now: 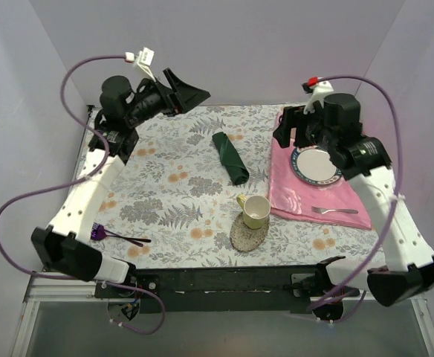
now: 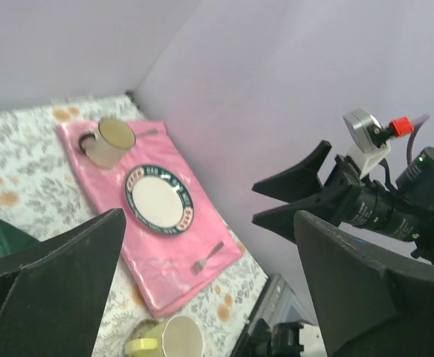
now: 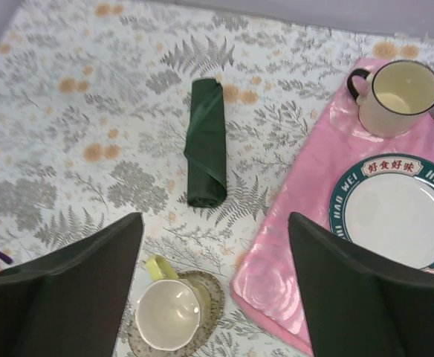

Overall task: Fold the napkin, place the utensils inside, and roll it up
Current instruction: Roll the napkin with the utensil

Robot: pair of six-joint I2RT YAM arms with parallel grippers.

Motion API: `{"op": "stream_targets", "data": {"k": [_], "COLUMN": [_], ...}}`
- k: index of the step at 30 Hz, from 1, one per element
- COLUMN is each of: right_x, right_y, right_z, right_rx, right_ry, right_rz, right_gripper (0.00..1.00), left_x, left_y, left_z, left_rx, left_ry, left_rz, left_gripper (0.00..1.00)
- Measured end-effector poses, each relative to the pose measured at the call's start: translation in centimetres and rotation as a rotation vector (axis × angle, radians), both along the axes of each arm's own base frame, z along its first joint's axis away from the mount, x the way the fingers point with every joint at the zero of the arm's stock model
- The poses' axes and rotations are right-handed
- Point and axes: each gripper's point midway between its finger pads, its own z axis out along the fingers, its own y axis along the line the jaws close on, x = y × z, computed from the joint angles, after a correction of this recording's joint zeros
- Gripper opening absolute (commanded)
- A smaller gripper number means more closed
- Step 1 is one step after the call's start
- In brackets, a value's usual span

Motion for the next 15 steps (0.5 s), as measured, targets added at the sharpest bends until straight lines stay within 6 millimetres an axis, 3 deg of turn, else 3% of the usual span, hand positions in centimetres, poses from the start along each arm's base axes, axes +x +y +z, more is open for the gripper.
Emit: {"op": "stream_targets", "data": {"k": [1, 3, 6, 9, 15], "right_x": [-1.0, -2.7, -4.2, -4.7, -5.7], "right_y": [-0.4, -1.3, -2.3, -3.0, -3.6], "right_z": [1.3, 3.7, 5.2, 5.8, 5.3], "right_rx": [0.018, 0.048, 0.065, 0.069, 0.071], "right_ry": [-0.032, -0.095, -0.134, -0.155, -0.175], "right_rz": [-0.008, -0.026, -0.054, -0.076, -0.089], "right_gripper": [0.99, 0.99, 0.99, 0.99, 0.99], "left_x": [-1.0, -2.8, -4.8, -5.3, -4.1], "left_y": [0.7, 2.0, 3.2, 3.8, 4.1], "left_z": [1.9, 4.9, 6.9, 7.1, 4.2], "left_rx": [0.0, -0.003, -0.008, -0.006, 0.027], "left_ry": [-0.044, -0.12, -0.166, -0.163, -0.08], "left_rz": [0.027, 0.073, 0.116, 0.14, 0.185], "left_gripper": [0.98, 0.98, 0.98, 0.98, 0.98]}}
